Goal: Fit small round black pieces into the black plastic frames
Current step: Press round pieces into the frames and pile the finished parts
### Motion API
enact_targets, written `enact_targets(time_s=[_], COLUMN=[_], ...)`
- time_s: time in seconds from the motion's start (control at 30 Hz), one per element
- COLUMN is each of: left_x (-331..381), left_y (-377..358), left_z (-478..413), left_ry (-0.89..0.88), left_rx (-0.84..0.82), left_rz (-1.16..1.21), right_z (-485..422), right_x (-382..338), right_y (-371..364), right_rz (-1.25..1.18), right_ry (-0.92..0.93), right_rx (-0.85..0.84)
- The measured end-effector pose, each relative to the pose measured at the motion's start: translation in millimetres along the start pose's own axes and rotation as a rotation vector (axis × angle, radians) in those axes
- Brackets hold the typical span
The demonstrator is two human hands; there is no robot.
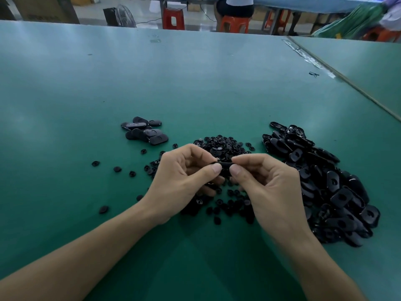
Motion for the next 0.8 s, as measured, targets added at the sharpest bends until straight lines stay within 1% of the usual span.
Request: enact_targets(time_s=[0.13,0.3,0.37,0.43,0.53,0.6,0.7,0.8], left_x=[-0.9,-1.0,0.6,1.5,3.0,3.5,2.2,1.5], left_y=[0.9,-2.7,-3.8,-4.2,-0.4,2.8,5.0,6.2], left_z=[0.6,2.4,3.0,3.7,2.1,0.4,-0.9,-0.5], left_ry=[0.006,0.001,-0.024,-0.038,-0.057,-0.052,-0.03,-0.03], left_rx=[-0.008,-0.042,-0.056,-0.058,-0.011,0.035,0.06,0.052], left_rz=[0.017,-0.002,-0.014,-0.011,0.008,0.038,0.092,0.103], right_z=[1.3,2.4,3.7,4.2,4.3,5.6,11.0,15.3], right_x=[0.1,1.7,1.9,-0.2,-8.9,-11.5,-7.5,-2.5], right_y=[-3.2,-6.4,-8.8,-6.4,0.6,-0.4,-15.4,-24.4], right_rz=[-0.053,-0.195,-0.181,-0.067,0.213,0.372,0.615,0.747], right_ry=[-0.025,-0.089,-0.094,-0.035,0.144,0.227,0.312,0.326], right_rx=[-0.022,-0.03,-0.045,-0.035,0.014,0.009,-0.128,-0.22])
Point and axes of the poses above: each hand's wrist, its own z-axis away from the middle knuckle, its own y-axis out of the back of the hand, x = y × z, the point moved 10 cm from there along -z, towards the middle knuckle, and after that the axes turned 12 degrees about x, right-handed, at the moved point
